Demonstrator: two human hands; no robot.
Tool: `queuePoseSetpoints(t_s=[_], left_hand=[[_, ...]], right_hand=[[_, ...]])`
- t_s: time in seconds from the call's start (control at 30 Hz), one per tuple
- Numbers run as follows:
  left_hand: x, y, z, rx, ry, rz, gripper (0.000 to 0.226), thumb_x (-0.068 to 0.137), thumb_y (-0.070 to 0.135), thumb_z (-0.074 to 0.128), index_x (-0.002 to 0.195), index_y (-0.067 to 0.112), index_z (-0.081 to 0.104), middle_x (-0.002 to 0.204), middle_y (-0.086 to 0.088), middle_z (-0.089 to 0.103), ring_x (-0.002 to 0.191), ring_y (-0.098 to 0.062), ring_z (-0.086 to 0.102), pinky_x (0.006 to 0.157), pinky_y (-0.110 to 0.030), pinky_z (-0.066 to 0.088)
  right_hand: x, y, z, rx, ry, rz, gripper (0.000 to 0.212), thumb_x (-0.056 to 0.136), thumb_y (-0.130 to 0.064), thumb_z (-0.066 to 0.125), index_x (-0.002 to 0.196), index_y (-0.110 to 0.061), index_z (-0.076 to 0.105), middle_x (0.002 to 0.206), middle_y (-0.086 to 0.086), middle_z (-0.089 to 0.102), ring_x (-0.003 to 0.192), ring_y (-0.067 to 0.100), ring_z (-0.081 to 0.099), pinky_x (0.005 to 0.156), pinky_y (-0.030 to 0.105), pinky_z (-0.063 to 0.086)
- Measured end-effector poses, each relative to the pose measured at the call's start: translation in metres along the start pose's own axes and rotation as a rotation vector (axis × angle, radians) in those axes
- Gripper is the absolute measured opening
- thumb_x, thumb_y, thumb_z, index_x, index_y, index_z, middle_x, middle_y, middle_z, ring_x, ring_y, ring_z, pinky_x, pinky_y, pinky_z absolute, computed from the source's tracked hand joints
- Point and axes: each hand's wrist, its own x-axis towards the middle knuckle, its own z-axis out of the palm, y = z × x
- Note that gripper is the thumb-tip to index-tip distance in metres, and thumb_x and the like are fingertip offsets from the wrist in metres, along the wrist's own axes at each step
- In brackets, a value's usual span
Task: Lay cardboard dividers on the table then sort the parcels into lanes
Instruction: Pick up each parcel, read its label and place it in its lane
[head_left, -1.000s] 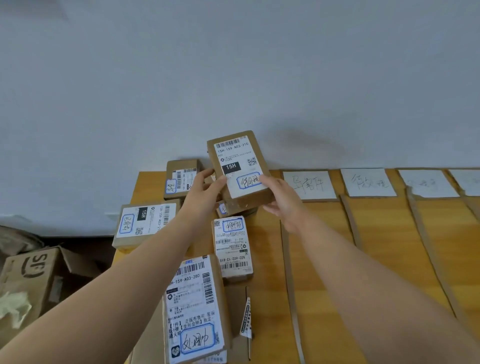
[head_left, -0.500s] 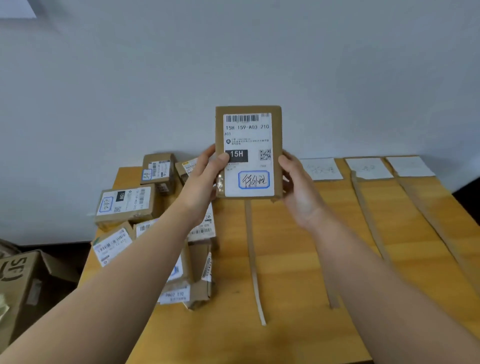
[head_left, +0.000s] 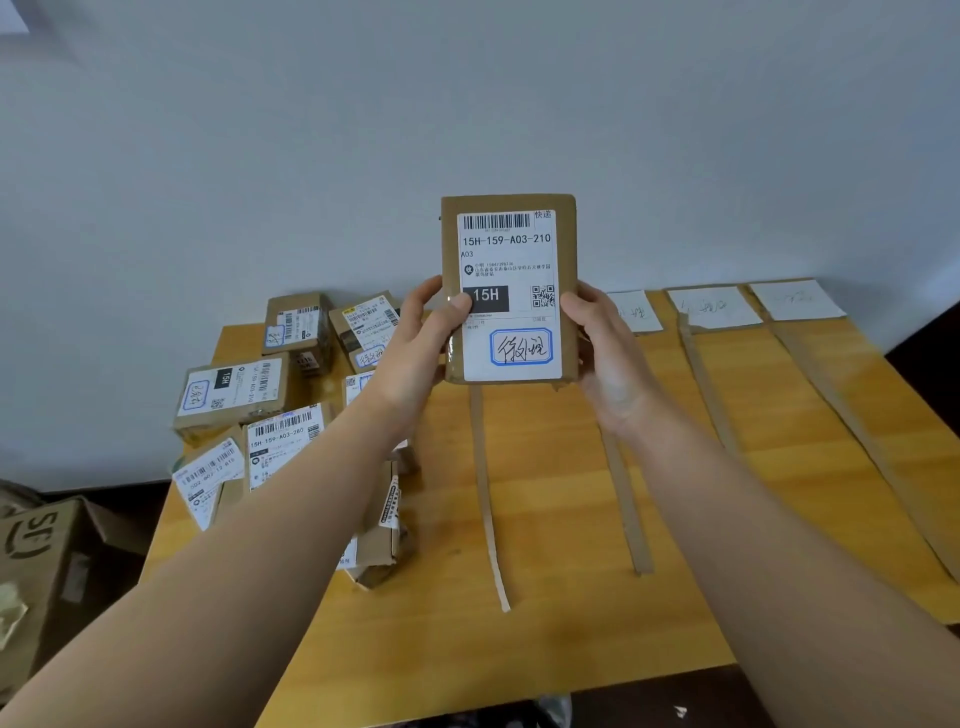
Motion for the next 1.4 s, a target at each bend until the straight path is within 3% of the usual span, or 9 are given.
queuePoseSetpoints(t_s=[0.17, 0.37, 0.5, 0.7, 0.9, 1.03, 1.17, 1.27, 1.4], left_hand=[[0.015, -0.009, -0.003, 0.01, 0.003, -0.086, 0.066, 0.081, 0.052, 0.059, 0.138, 0.027, 0.039, 0.114, 0.001, 0.071, 0.108, -0.021, 0.066, 0.1, -0.047, 0.048], [0.035, -0.022, 0.0, 0.107, 0.007, -0.163, 0.056, 0.09, 0.051, 0.054, 0.137, 0.022, 0.043, 0.113, 0.002, 0.07, 0.107, -0.016, 0.065, 0.101, -0.042, 0.047], [0.042, -0.036, 0.003, 0.168, 0.04, -0.191, 0.064, 0.086, 0.061, 0.052, 0.138, 0.025, 0.043, 0.116, 0.002, 0.068, 0.109, -0.016, 0.063, 0.102, -0.042, 0.046], [0.05, -0.051, 0.023, 0.191, 0.111, -0.221, 0.058, 0.091, 0.053, 0.05, 0.139, 0.023, 0.039, 0.126, 0.002, 0.059, 0.119, -0.019, 0.055, 0.105, -0.041, 0.043], [0.069, -0.062, 0.084, 0.187, 0.168, -0.224, 0.051, 0.094, 0.045, 0.052, 0.138, 0.021, 0.041, 0.129, 0.002, 0.053, 0.115, -0.018, 0.055, 0.099, -0.034, 0.045], [0.077, -0.076, 0.139, 0.13, 0.207, -0.261, 0.046, 0.094, 0.043, 0.053, 0.133, 0.021, 0.044, 0.128, 0.001, 0.054, 0.109, -0.015, 0.057, 0.092, -0.031, 0.046], [0.081, -0.092, 0.196, 0.125, 0.201, -0.321, 0.049, 0.094, 0.043, 0.053, 0.136, 0.02, 0.042, 0.129, 0.0, 0.053, 0.114, -0.017, 0.056, 0.098, -0.033, 0.046], [0.083, -0.103, 0.224, 0.15, 0.188, -0.37, 0.051, 0.094, 0.043, 0.053, 0.139, 0.022, 0.041, 0.129, 0.002, 0.053, 0.115, -0.017, 0.054, 0.098, -0.033, 0.046], [0.092, -0.119, 0.244, 0.222, 0.028, -0.512, 0.058, 0.093, 0.043, 0.056, 0.145, 0.034, 0.033, 0.13, 0.003, 0.057, 0.112, -0.019, 0.057, 0.092, -0.037, 0.05]], right_hand=[[0.011, 0.01, 0.0, 0.033, 0.034, 0.059, 0.032, 0.087, -0.043, 0.061, 0.115, -0.027, 0.057, 0.1, 0.0, 0.072, 0.089, 0.018, 0.065, 0.074, 0.041, 0.045], [0.026, 0.028, -0.004, 0.044, 0.092, 0.137, 0.043, 0.089, -0.043, 0.06, 0.123, -0.017, 0.055, 0.098, 0.001, 0.072, 0.086, 0.019, 0.064, 0.059, 0.032, 0.047], [0.031, 0.039, -0.011, 0.038, 0.101, 0.182, 0.052, 0.086, -0.044, 0.064, 0.127, -0.015, 0.052, 0.104, 0.004, 0.071, 0.091, 0.021, 0.066, 0.063, 0.033, 0.05], [0.035, 0.052, -0.041, 0.022, 0.143, 0.284, 0.053, 0.083, -0.04, 0.07, 0.128, -0.021, 0.049, 0.101, 0.003, 0.072, 0.094, 0.021, 0.066, 0.068, 0.035, 0.052], [0.057, 0.048, -0.118, -0.025, 0.136, 0.329, 0.05, 0.082, -0.041, 0.07, 0.125, -0.022, 0.052, 0.1, 0.002, 0.072, 0.088, 0.018, 0.065, 0.081, 0.042, 0.054], [0.064, 0.048, -0.183, -0.071, 0.109, 0.379, 0.045, 0.084, -0.039, 0.069, 0.123, -0.023, 0.053, 0.092, 0.0, 0.073, 0.088, 0.018, 0.066, 0.082, 0.042, 0.055], [0.074, 0.054, -0.247, -0.122, 0.079, 0.456, 0.049, 0.083, -0.04, 0.07, 0.125, -0.02, 0.053, 0.096, 0.0, 0.073, 0.093, 0.021, 0.065, 0.093, 0.048, 0.051], [0.083, 0.06, -0.274, -0.132, 0.062, 0.517, 0.047, 0.084, -0.04, 0.07, 0.123, -0.02, 0.053, 0.094, 0.001, 0.072, 0.09, 0.021, 0.063, 0.088, 0.042, 0.05], [0.098, 0.072, -0.289, -0.12, 0.035, 0.585, 0.044, 0.086, -0.039, 0.067, 0.123, -0.019, 0.053, 0.093, 0.001, 0.072, 0.088, 0.019, 0.064, 0.084, 0.04, 0.049]])
